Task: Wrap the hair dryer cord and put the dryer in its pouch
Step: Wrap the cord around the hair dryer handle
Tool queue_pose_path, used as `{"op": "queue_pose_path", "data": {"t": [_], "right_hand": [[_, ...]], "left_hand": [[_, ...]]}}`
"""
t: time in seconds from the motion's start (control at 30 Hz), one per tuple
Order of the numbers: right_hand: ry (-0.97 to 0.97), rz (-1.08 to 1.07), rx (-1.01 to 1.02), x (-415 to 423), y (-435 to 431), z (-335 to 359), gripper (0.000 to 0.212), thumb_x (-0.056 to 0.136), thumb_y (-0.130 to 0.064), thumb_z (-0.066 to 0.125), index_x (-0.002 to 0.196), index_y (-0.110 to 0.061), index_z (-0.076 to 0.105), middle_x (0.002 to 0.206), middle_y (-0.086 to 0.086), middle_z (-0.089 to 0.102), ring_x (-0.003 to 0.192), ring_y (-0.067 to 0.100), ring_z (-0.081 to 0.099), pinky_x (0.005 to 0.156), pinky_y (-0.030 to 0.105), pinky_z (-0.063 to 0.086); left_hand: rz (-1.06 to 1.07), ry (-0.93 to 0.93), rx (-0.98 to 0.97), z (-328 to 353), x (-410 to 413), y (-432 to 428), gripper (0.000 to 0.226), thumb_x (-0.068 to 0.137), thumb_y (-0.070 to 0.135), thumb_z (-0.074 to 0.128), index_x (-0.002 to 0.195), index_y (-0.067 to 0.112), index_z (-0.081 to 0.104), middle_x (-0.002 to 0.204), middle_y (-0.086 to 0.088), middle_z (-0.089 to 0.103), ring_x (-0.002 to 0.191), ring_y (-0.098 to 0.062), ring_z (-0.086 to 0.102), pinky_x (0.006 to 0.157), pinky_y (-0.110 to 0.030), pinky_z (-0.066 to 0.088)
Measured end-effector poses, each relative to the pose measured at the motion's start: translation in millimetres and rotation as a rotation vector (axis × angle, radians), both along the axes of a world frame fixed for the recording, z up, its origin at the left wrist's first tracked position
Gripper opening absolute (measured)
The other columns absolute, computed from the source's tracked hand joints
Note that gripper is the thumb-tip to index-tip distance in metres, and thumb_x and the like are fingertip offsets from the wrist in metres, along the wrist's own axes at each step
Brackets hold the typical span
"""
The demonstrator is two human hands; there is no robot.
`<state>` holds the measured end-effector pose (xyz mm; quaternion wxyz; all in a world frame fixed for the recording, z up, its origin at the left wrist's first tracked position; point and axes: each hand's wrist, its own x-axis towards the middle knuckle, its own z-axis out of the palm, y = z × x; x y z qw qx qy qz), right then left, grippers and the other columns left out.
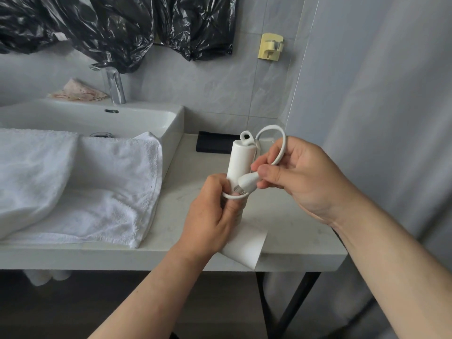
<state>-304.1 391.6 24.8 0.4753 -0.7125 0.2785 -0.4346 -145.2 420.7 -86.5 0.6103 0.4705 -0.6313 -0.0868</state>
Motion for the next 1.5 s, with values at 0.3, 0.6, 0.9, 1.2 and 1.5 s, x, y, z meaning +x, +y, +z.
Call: {"op": "queue_pose_path", "data": {"t": [0.3,0.6,0.9,1.2,1.5], "right_hand": [[0.241,-0.126,-0.195,13,-3,-5,0.017,0.084,-0.002,0.070,0.082,-0.011,0.056,0.081,0.009,0.068,0.067,0.017,0.066,0.054,0.026,0.054],[0.607,-0.164,-0.405,12,-3,8,0.013,0.087,-0.020,0.068,0.095,-0.013,0.061,0.092,0.003,0.072,0.088,0.020,0.069,0.081,0.046,0.054],[0.353,-0.038,-0.211,9,-1,-7,0.017,0.095,-0.003,0.055,0.089,-0.019,0.051,0.081,0.001,0.068,0.077,0.008,0.061,0.072,0.024,0.048],[0.477,-0.113,-0.312,6,1,-17,0.009,0.091,-0.015,0.063,0.087,-0.019,0.057,0.086,0.000,0.070,0.088,0.018,0.066,0.084,0.043,0.052],[0.479,-0.194,-0.381,1,5,-15,0.006,0.086,-0.016,0.070,0.083,-0.017,0.065,0.084,-0.004,0.068,0.084,0.008,0.061,0.075,0.018,0.046]], "left_hand": [[-0.013,-0.032,-0.030,-4,3,-2,0.015,0.088,0.052,0.052,0.094,0.048,0.038,0.094,0.015,0.059,0.073,-0.013,0.057,0.060,-0.019,0.041],[-0.019,0.000,0.003,-5,3,-5,0.017,0.085,0.057,0.050,0.093,0.051,0.037,0.085,0.011,0.065,0.072,-0.015,0.063,0.064,-0.038,0.050],[0.024,-0.002,0.003,-10,2,-7,0.019,0.085,0.058,0.052,0.098,0.051,0.039,0.088,0.015,0.065,0.075,-0.011,0.063,0.066,-0.042,0.052],[0.013,-0.002,-0.005,-12,4,-6,0.019,0.086,0.060,0.048,0.102,0.058,0.037,0.084,0.017,0.063,0.073,-0.008,0.063,0.066,-0.040,0.053],[0.030,0.009,0.002,-10,2,-5,0.018,0.085,0.064,0.046,0.100,0.062,0.037,0.094,0.029,0.062,0.074,-0.005,0.062,0.064,-0.033,0.050]]}}
